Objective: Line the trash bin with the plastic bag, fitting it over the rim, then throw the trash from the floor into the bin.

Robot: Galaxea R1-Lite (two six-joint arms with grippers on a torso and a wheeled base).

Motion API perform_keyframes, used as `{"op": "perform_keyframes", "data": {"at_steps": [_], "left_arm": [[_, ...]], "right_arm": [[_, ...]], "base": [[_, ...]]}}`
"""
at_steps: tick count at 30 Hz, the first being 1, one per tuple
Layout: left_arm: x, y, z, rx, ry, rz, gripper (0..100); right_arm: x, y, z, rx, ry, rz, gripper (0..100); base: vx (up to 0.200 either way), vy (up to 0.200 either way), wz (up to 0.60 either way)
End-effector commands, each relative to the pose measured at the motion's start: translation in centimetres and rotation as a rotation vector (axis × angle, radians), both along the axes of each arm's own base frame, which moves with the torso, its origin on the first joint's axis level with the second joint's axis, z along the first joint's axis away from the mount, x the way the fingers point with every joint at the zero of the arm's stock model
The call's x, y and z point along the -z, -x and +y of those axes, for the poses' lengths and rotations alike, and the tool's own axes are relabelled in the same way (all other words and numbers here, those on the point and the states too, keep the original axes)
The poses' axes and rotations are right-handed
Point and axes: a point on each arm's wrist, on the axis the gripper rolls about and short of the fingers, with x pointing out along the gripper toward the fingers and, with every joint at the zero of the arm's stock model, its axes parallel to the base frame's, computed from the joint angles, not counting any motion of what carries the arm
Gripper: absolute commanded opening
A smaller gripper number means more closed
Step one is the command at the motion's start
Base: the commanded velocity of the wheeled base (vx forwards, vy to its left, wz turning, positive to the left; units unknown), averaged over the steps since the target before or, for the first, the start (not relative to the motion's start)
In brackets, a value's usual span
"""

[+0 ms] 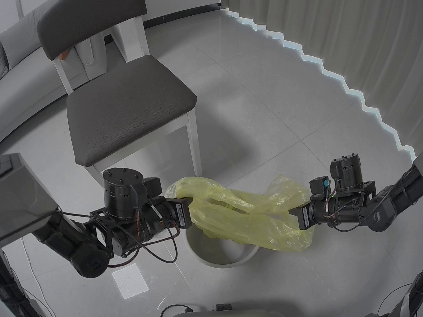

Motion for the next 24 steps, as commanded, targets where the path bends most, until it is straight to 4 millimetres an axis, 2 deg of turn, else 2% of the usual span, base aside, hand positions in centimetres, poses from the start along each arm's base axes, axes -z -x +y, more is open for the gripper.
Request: {"op": "perform_keyframes", "data": {"at_steps": [1, 4, 9, 14, 17, 24], "left_arm": [[3.4, -0.9, 0.4, -0.018, -0.049, 0.084, 0], [4.8, -1.2, 1.3, -0.027, -0.056, 0.116, 0], [5.9, -2.1, 2.3, -0.041, -0.038, 0.116, 0], [5.4, -0.7, 2.0, -0.014, -0.035, 0.122, 0], [5.3, 0.3, 2.1, -0.001, -0.04, 0.14, 0], [6.8, 1.9, 2.9, 0.028, -0.047, 0.231, 0]], "right_arm": [[2.6, -0.7, 0.3, -0.002, 0.02, 0.06, 0], [3.4, -1.0, 0.5, -0.001, 0.024, 0.076, 0], [4.0, -1.4, 1.2, 0.004, 0.001, 0.087, 0], [3.9, -1.3, 1.3, 0.013, -0.005, 0.095, 0], [3.7, -0.4, 1.3, 0.001, -0.001, 0.105, 0], [4.4, 2.6, 1.4, -0.038, 0.03, 0.167, 0]], "base": [[0.0, 0.0, 0.0], [0.0, 0.0, 0.0], [0.0, 0.0, 0.0], [0.0, 0.0, 0.0], [0.0, 0.0, 0.0], [0.0, 0.0, 0.0]]}}
